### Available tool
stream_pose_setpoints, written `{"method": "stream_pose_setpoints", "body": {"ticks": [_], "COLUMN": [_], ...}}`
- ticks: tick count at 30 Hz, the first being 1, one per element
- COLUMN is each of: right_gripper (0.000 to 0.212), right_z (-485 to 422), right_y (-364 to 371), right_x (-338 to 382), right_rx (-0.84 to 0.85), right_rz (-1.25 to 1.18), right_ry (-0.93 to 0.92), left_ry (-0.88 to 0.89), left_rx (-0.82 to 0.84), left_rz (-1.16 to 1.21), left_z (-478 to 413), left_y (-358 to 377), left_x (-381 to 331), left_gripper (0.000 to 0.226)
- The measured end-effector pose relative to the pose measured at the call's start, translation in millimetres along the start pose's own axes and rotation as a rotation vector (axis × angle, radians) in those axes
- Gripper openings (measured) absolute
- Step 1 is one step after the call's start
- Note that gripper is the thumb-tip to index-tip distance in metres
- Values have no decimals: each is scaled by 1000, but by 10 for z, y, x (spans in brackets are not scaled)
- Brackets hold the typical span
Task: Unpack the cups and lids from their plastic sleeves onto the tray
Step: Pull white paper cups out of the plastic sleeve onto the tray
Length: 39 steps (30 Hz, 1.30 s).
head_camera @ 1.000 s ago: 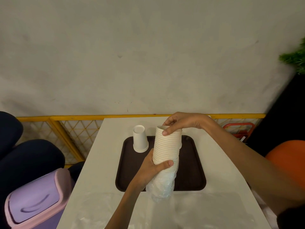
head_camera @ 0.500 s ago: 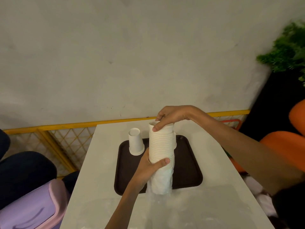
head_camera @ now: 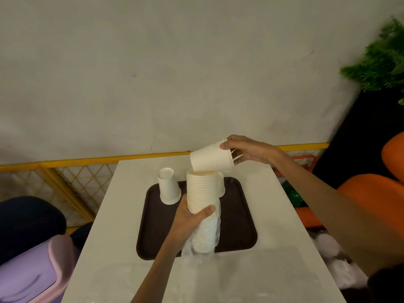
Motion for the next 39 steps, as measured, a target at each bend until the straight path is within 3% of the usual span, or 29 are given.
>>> {"method": "stream_pose_setpoints", "body": {"ticks": [7,11,14,17,22,24,25,28,39], "right_gripper": [48,49,61,48,71,77,80,85,87], "right_z": [-129,-241,-336,-451,-765,-899,-975,-1254,-1744], "right_y": [-250,-170,-104,-100,-220,-230,-209,-126,139], "right_x": [-493,-761,-948,-1126,-1488,-1623,-1686,-1822,-2136], "right_rx": [117,199,230,115,-308,-422,-452,-499,-477], "right_rz": [-291,-401,-486,-532,-469,-423,-385,-224,15], "right_ry": [-27,36,50,43,95,109,113,132,126], "left_ry": [10,-15,-29,-61,-123,-137,-149,-152,-179], "left_rx": [-58,-108,-127,-137,-191,-201,-211,-228,-168], "left_rz": [-26,-2,-11,-9,-28,-11,-12,8,70], "left_z": [-236,-270,-322,-361,-425,-457,-485,-614,-824], "left_y": [129,179,189,185,114,85,64,-9,-69], "left_x": [-7,30,61,147,347,425,457,571,784], "left_gripper": [80,49,47,57,104,105,95,65,92]}}
Point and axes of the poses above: each hand's wrist, its own z-axis away from the middle knuckle, its own y-axis out of the palm, x = y × z, the point moved 3 cm from there along -z, towards the middle knuckle, and after that the axes turned 7 degrees about x, right-handed, at the moved point
